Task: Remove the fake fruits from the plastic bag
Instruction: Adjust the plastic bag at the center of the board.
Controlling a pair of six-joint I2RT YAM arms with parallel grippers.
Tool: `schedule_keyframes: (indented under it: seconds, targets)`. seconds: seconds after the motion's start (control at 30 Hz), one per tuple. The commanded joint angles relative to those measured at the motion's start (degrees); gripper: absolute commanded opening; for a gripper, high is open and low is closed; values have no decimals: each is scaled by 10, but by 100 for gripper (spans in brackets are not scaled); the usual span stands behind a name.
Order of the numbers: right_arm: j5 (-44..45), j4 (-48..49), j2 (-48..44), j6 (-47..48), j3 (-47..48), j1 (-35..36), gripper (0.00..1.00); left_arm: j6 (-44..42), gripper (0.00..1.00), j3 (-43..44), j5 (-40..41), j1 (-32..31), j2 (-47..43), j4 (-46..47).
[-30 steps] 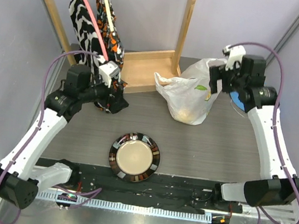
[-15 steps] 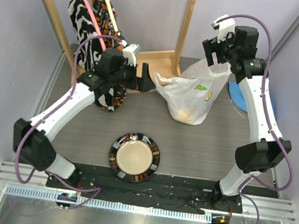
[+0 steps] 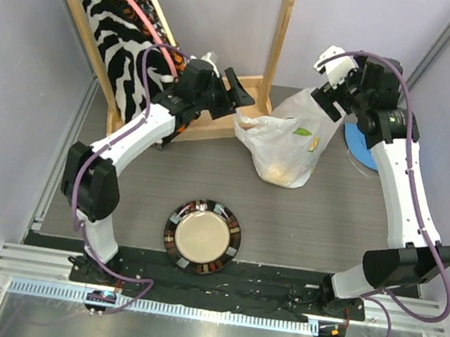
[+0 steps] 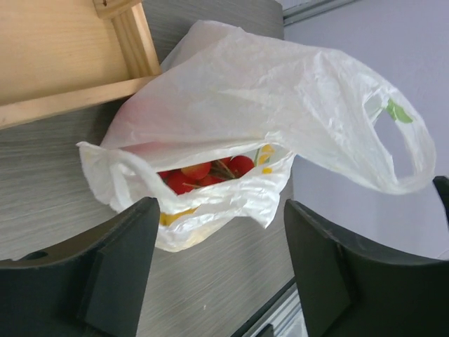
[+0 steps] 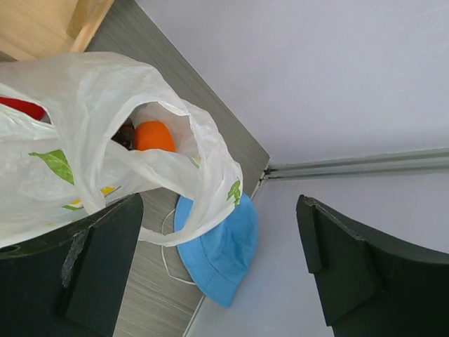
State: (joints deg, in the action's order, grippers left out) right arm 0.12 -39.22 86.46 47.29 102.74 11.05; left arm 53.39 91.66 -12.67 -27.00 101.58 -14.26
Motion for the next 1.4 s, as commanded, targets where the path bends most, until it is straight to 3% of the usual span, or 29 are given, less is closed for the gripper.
schedule_keyframes:
  seconds: [0.0, 0.37, 0.57, 0.77, 1.03, 1.37]
  targets:
    - [35, 7, 0, 24, -3, -1, 98, 80, 73, 45, 19, -8, 26, -5]
    - [-37, -118, 21, 124, 21, 0, 99, 142, 70, 35, 113, -31, 17, -155]
    - [-34, -118, 38, 145, 15, -1, 99, 144, 73, 55, 110, -32, 63, -112]
    - [-31, -116, 21, 159, 38, -3, 98, 145, 68, 99, 102, -37, 78, -110]
    - [-15, -89, -61, 102, 18, 1, 98, 182, 67, 106, 97, -46, 52, -158]
    - [-11, -130, -134, 144, -72, 4, 98, 199, 66, 135, 102, -48, 57, -155]
